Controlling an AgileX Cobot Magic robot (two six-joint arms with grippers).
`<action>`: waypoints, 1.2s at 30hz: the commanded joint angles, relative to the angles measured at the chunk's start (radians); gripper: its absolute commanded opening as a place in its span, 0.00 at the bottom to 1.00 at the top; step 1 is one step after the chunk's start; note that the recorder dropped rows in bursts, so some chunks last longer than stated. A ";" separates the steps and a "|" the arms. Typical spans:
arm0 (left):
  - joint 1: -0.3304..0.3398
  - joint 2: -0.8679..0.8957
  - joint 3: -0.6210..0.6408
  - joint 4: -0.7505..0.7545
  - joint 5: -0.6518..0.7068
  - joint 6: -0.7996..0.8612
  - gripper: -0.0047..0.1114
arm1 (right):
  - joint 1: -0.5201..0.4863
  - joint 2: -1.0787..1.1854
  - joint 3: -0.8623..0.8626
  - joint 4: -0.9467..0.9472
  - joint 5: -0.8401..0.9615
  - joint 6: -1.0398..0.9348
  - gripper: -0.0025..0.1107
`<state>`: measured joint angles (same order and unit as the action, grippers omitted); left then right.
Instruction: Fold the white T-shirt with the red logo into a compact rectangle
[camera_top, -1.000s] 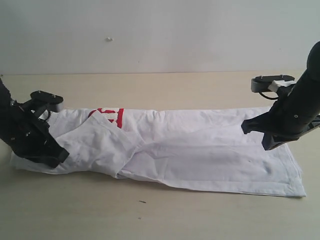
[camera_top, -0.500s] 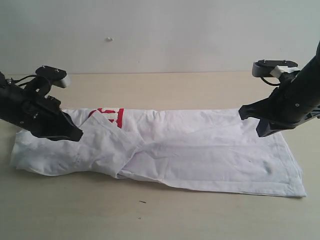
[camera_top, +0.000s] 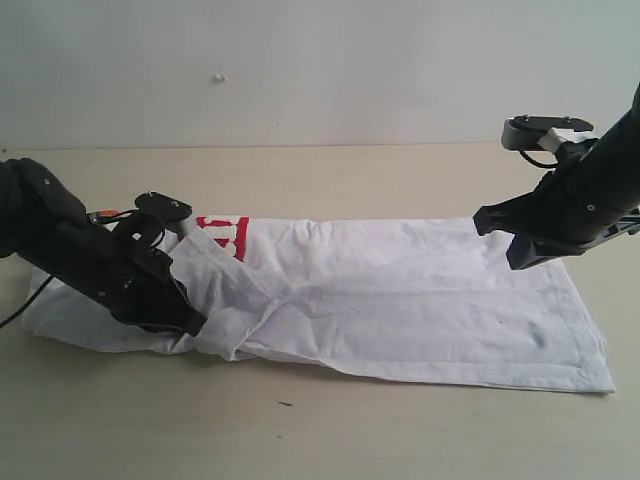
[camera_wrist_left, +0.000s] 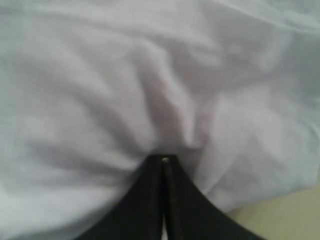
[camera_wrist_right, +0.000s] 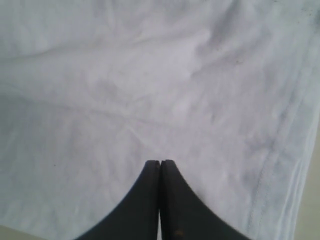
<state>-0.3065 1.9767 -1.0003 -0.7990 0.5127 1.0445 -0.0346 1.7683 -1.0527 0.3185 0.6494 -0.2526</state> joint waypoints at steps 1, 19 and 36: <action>-0.006 0.011 0.008 0.121 0.057 -0.101 0.04 | 0.000 -0.009 -0.001 0.002 -0.003 -0.013 0.02; -0.006 -0.134 0.012 0.444 0.181 -0.396 0.04 | 0.041 0.019 0.017 -0.026 0.069 -0.051 0.02; 0.491 -0.255 -0.060 0.214 0.143 -0.425 0.23 | 0.049 0.128 -0.040 -0.240 0.059 0.184 0.02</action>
<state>0.1256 1.7117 -1.0250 -0.5269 0.6214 0.5935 0.0140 1.9016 -1.0731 0.0804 0.6879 -0.0626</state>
